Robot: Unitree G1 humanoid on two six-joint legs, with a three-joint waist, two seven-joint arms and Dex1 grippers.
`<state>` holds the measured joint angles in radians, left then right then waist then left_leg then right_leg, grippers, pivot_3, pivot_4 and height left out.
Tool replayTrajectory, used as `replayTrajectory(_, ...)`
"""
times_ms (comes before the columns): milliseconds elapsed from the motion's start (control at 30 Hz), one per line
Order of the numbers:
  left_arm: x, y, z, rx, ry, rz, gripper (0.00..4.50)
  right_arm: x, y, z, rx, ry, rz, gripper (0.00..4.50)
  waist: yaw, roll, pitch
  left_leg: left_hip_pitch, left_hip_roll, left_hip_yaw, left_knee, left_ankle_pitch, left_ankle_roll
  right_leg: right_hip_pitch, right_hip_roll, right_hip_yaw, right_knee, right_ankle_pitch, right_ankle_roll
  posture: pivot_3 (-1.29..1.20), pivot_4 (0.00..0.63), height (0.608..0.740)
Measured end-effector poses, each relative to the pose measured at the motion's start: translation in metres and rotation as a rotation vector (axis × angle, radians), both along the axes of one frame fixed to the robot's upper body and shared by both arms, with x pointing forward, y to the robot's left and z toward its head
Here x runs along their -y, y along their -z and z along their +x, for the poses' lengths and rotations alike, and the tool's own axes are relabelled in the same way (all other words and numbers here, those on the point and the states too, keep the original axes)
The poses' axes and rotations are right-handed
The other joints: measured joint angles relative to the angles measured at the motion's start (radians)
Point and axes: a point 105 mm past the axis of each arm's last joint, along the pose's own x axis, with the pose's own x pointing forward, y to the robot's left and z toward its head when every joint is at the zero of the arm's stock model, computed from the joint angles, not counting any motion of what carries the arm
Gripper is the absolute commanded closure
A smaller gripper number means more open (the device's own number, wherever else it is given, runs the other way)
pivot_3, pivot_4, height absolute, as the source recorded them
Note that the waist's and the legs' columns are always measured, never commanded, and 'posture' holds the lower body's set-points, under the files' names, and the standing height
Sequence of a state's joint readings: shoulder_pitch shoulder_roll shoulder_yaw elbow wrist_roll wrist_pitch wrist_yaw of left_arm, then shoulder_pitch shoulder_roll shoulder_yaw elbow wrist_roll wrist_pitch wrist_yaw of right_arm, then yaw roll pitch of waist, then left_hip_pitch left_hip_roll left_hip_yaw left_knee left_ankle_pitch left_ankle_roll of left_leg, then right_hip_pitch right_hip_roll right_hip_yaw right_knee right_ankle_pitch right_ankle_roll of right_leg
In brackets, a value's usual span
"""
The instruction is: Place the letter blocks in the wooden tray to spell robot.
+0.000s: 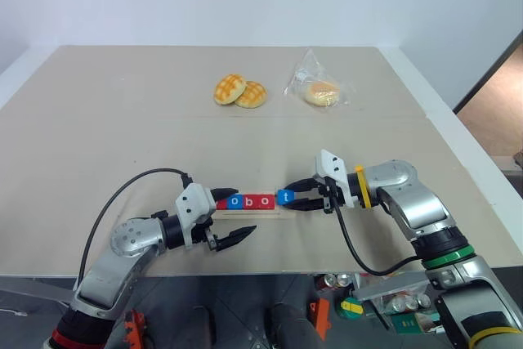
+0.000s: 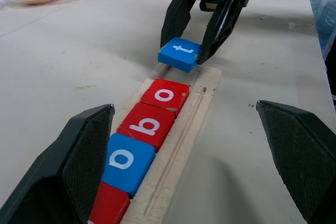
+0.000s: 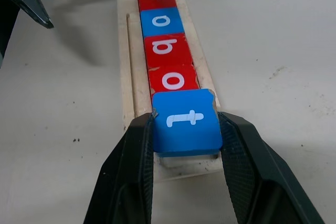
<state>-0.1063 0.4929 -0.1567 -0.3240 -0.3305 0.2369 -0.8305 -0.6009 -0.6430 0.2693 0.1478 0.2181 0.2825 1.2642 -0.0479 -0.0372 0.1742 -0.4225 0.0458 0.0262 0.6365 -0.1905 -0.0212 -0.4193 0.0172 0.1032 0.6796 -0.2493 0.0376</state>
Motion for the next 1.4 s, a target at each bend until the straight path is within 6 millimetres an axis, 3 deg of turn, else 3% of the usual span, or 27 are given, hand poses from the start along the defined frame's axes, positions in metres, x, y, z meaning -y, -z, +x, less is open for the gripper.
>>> replayTrajectory(567, -0.002, 0.001, -0.003, 0.003, -0.024, 0.004, 0.00, -0.003, 0.013, 0.004, -0.034, -0.026, -0.014, 3.26, 0.000, 0.000, 0.000, 0.000, 0.000, 0.000, 0.000, 0.000, 0.000, 0.000, 0.000, 0.000, 0.000, 0.000, 0.000, 0.00, 0.150, 0.740)
replayTrajectory(600, -0.002, 0.001, -0.002, 0.002, -0.027, 0.005, 0.00, -0.003, 0.013, 0.004, -0.035, -0.027, -0.013, 2.76, 0.000, 0.000, 0.000, 0.000, 0.000, 0.000, 0.000, 0.000, 0.000, 0.000, 0.000, 0.000, 0.000, 0.000, 0.000, 0.00, 0.150, 0.740)
replayTrajectory(1200, -0.003, 0.002, -0.001, 0.007, -0.038, 0.012, 0.00, -0.008, 0.010, 0.014, -0.034, -0.055, -0.021, 2.76, 0.000, 0.000, 0.000, 0.000, 0.000, 0.000, 0.000, 0.000, 0.000, 0.000, 0.000, 0.000, 0.000, 0.000, -0.001, 0.00, 0.150, 0.740)
replayTrajectory(1233, -0.002, 0.002, -0.001, 0.007, -0.039, 0.012, 0.00, -0.008, 0.011, 0.016, -0.030, -0.061, -0.025, 2.45, 0.000, 0.000, 0.000, 0.000, 0.000, 0.000, 0.000, 0.000, 0.000, 0.000, 0.000, 0.000, 0.000, 0.000, -0.001, 0.00, 0.150, 0.740)
replayTrajectory(1400, -0.002, 0.002, -0.001, 0.007, -0.040, 0.011, 0.00, -0.012, 0.012, 0.014, -0.042, -0.084, -0.031, 2.45, -0.001, 0.000, 0.000, 0.000, 0.000, 0.000, 0.000, 0.000, 0.000, 0.000, 0.000, 0.000, 0.000, 0.000, -0.001, 0.00, 0.150, 0.740)
